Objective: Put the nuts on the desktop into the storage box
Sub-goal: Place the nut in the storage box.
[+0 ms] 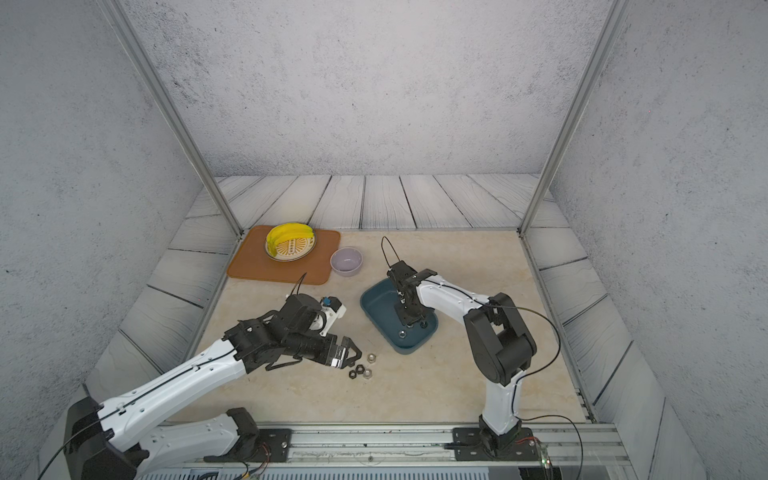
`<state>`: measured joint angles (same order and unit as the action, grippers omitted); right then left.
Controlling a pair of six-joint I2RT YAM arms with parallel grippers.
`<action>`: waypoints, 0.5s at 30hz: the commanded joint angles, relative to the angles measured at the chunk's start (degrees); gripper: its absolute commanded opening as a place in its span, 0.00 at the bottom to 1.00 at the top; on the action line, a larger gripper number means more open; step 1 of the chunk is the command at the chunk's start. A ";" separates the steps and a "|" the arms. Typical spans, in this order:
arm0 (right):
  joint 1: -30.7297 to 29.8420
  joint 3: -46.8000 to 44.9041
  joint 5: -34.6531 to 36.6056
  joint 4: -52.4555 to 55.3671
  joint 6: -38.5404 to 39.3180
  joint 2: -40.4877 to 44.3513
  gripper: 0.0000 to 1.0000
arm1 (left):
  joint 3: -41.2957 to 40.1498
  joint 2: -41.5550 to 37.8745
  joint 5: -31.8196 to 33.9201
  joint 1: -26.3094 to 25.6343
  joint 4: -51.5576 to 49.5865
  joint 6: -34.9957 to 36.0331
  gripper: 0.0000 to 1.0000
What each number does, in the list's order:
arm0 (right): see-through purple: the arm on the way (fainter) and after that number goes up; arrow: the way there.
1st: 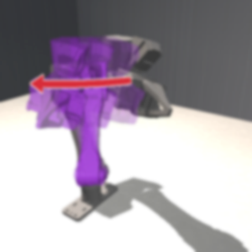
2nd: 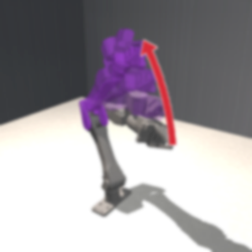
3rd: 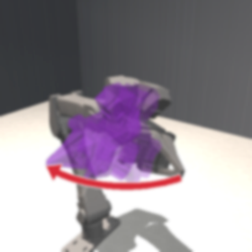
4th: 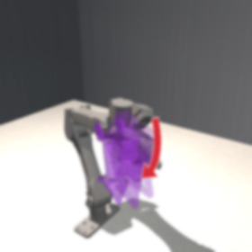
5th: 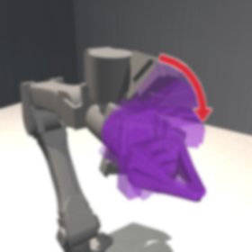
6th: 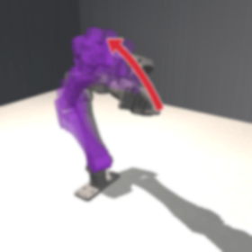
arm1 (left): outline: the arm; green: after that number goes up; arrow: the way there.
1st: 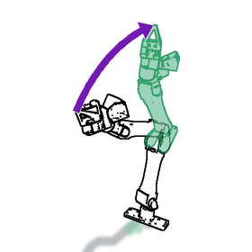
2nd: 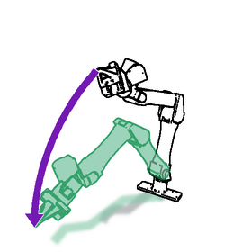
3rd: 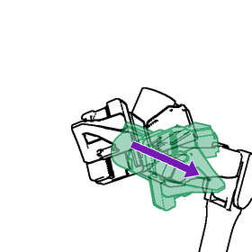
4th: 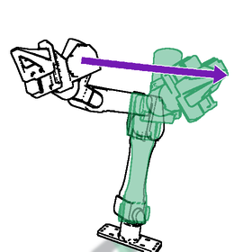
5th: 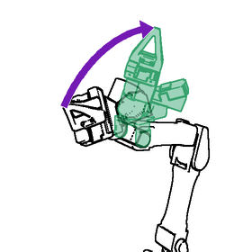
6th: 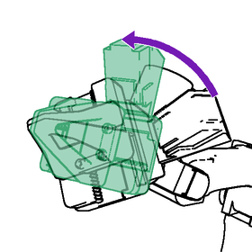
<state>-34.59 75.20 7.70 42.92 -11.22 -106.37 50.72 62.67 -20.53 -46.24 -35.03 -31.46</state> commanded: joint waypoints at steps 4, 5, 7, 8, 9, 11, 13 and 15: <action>0.00 1.36 1.45 0.06 -1.06 -1.55 0.15 | -0.62 1.04 0.15 0.38 -0.23 0.74 0.98; -0.04 1.35 1.74 -0.39 -1.16 -1.72 0.15 | -0.63 1.30 -0.04 0.36 -0.09 0.73 0.98; -0.05 1.49 1.88 -0.96 -1.17 -2.04 0.15 | -0.62 1.81 -0.42 0.38 0.13 0.85 0.98; -0.04 1.75 2.12 -0.99 -1.17 -2.25 0.15 | -0.61 2.08 -0.60 0.40 0.09 0.88 0.98; -0.13 2.00 2.25 -1.03 -1.17 -2.52 0.15 | -0.57 2.23 -0.73 0.38 0.13 1.02 0.98; -0.08 2.08 2.79 -1.39 -1.17 -2.71 0.15 | -0.58 2.41 -0.89 0.37 0.13 1.09 0.98; -0.05 2.09 3.18 -2.06 -1.09 -2.79 0.15 | -0.53 2.42 -0.99 0.36 0.13 1.07 0.98; -0.04 2.44 3.66 -2.14 -1.02 -3.16 0.15 | -0.61 2.28 -1.09 0.36 0.21 1.18 0.98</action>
<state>-34.59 75.92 9.39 41.25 -11.84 -108.81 50.72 65.01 -21.04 -46.24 -34.85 -31.22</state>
